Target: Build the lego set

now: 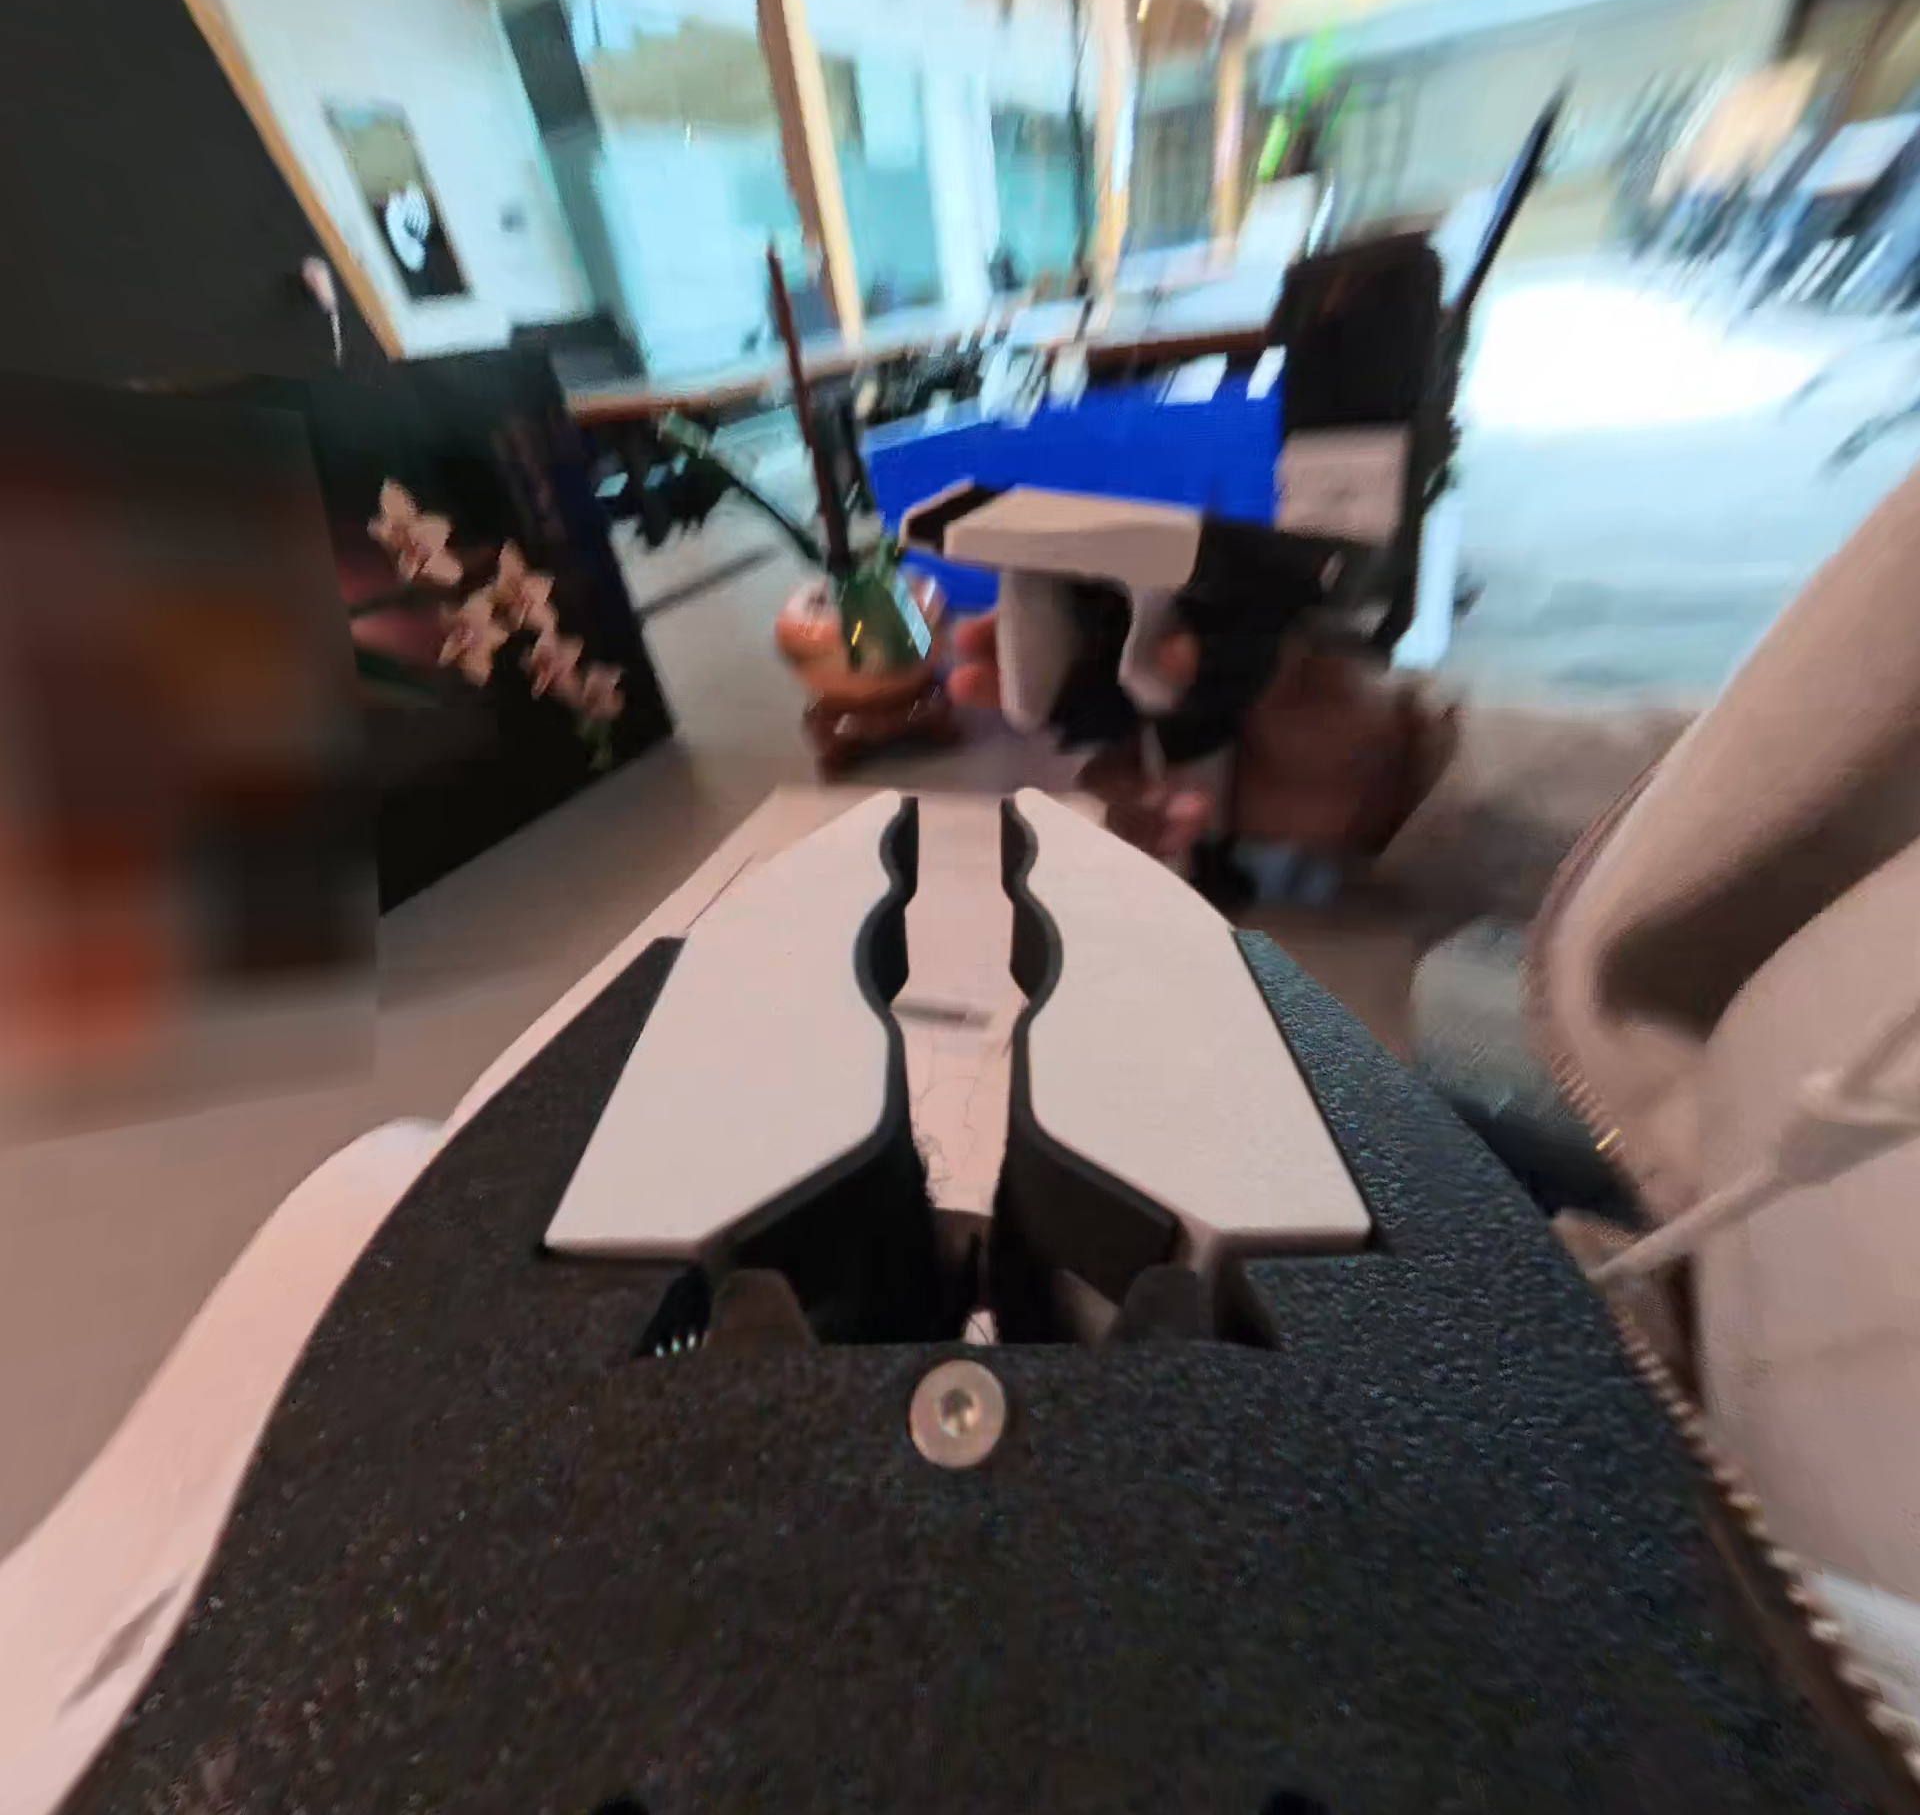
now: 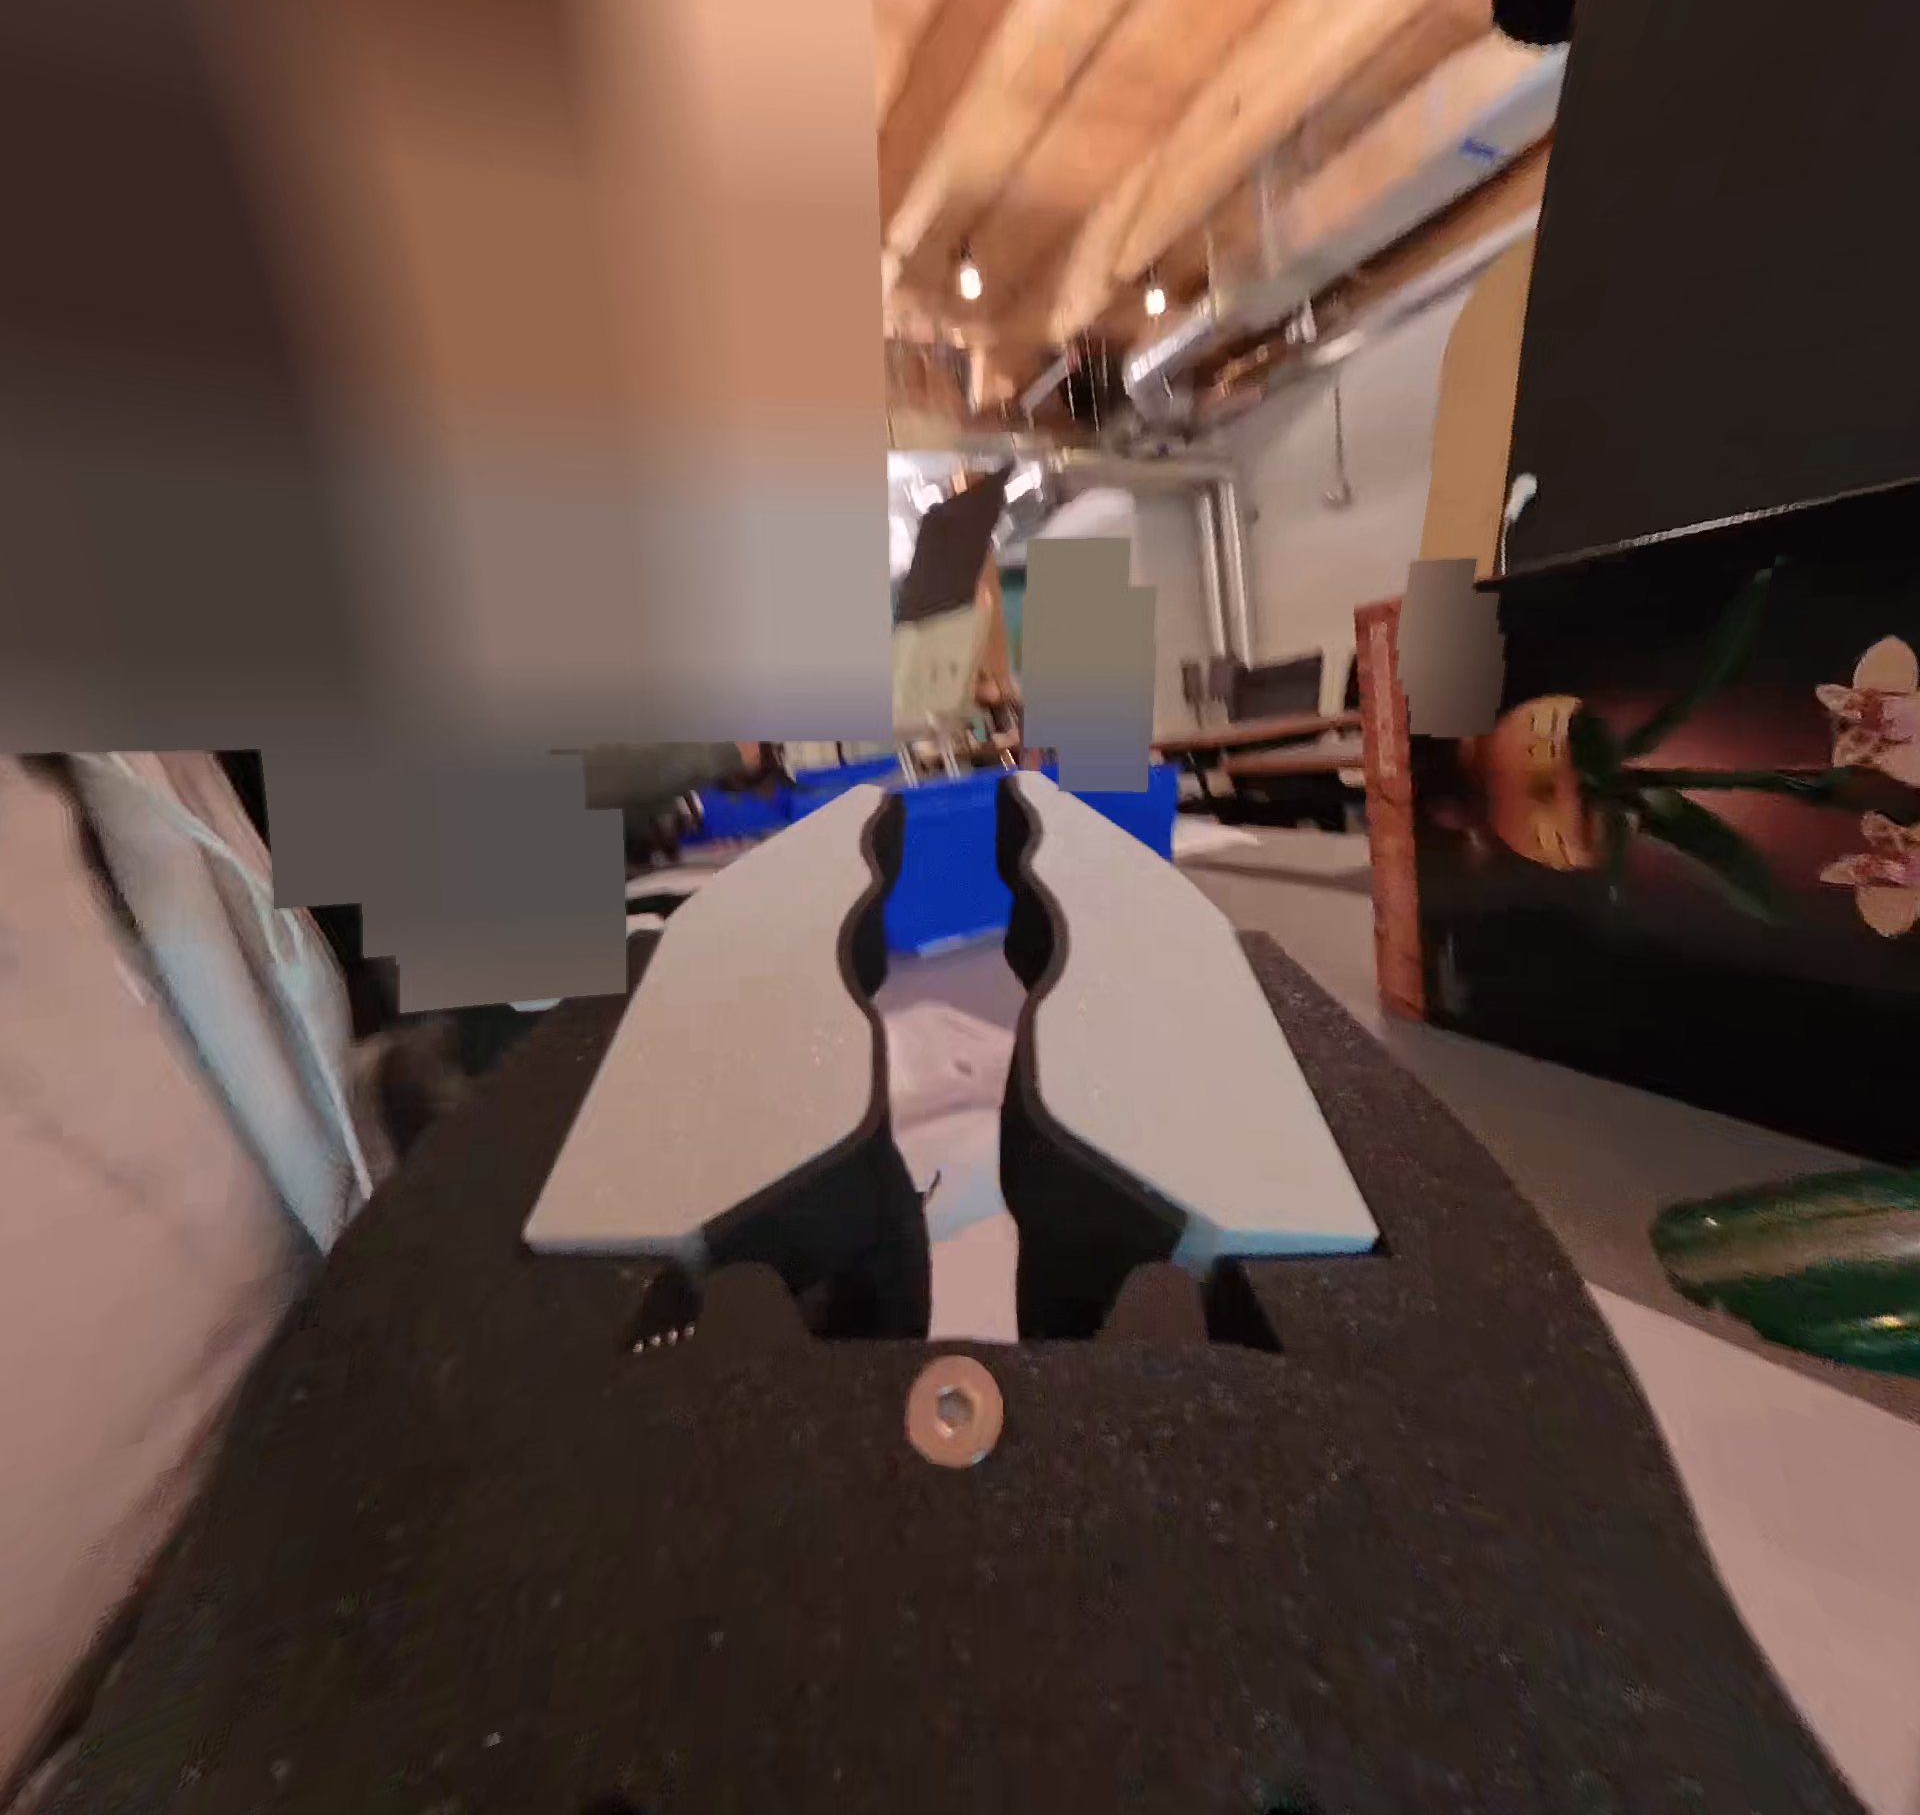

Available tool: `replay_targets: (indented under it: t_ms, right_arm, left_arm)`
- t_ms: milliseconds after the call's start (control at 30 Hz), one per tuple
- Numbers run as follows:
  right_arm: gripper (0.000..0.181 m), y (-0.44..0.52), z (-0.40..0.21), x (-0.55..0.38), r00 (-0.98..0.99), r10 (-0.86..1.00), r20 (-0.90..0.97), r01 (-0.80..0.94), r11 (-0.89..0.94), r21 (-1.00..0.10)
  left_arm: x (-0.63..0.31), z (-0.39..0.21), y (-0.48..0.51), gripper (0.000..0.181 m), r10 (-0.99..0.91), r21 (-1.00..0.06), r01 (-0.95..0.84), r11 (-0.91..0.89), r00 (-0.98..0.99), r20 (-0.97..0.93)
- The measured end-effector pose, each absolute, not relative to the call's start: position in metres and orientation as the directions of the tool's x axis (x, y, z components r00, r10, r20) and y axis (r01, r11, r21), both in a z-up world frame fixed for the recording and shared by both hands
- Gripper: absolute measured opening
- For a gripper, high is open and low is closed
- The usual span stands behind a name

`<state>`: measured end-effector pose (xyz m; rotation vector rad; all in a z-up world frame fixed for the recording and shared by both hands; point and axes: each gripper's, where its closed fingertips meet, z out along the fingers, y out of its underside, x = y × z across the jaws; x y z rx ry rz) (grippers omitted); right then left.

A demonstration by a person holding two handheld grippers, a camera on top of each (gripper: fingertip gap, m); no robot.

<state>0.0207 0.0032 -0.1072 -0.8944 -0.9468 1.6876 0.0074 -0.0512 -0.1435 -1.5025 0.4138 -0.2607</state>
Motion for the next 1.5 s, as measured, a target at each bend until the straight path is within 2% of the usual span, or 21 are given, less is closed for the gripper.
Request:
replay_targets:
  t_ms: [33,100,133,233,400,533,700,1300,1500]
  right_arm:
    - [0.028,0.007,-0.101,0.024,-0.277,0.950,-0.142,-0.426,-0.254,-0.868]
    - [0.061,0.011,-0.095,0.026,-0.246,0.963,-0.108,-0.492,-0.220,-0.842]
    - [0.069,0.006,-0.095,0.026,-0.237,0.970,-0.062,-0.505,-0.177,-0.845]
    - [0.072,-0.012,-0.101,0.020,-0.233,0.970,0.067,-0.479,-0.054,-0.876]
    - [0.039,-0.008,-0.105,0.014,-0.162,0.980,0.115,-0.460,0.028,-0.888]
    - [0.028,-0.009,-0.113,0.004,-0.151,0.980,0.127,-0.410,0.055,-0.910]
    - [0.020,-0.020,-0.132,-0.011,-0.198,0.964,0.176,-0.279,0.116,-0.953]
    - [0.015,-0.024,-0.137,-0.016,-0.206,0.958,0.201,-0.253,0.146,-0.957]
    - [0.014,-0.024,-0.135,-0.013,-0.194,0.959,0.205,-0.256,0.152,-0.955]
  left_arm:
    - [0.011,-0.135,-0.052,0.016,-0.458,-0.994,-0.010,0.106,0.887,-0.057]
    - [0.017,-0.126,-0.052,0.021,-0.540,-0.982,0.087,0.169,0.841,-0.018]
    - [0.020,-0.124,-0.052,0.025,-0.576,-0.975,0.112,0.192,0.817,-0.020]
    - [0.034,-0.122,-0.058,0.032,-0.658,-0.957,0.124,0.262,0.749,-0.083]
    - [0.044,-0.120,-0.065,0.029,-0.670,-0.940,0.074,0.333,0.720,-0.180]
    - [0.042,-0.117,-0.068,0.027,-0.614,-0.916,0.021,0.400,0.749,-0.251]
    - [0.035,-0.105,-0.077,0.021,-0.593,-0.886,0.083,0.455,0.771,-0.232]
    - [0.038,-0.108,-0.080,0.020,-0.602,-0.890,0.074,0.451,0.761,-0.241]
    - [0.053,-0.118,-0.078,0.016,-0.701,-0.943,0.094,0.319,0.693,-0.169]
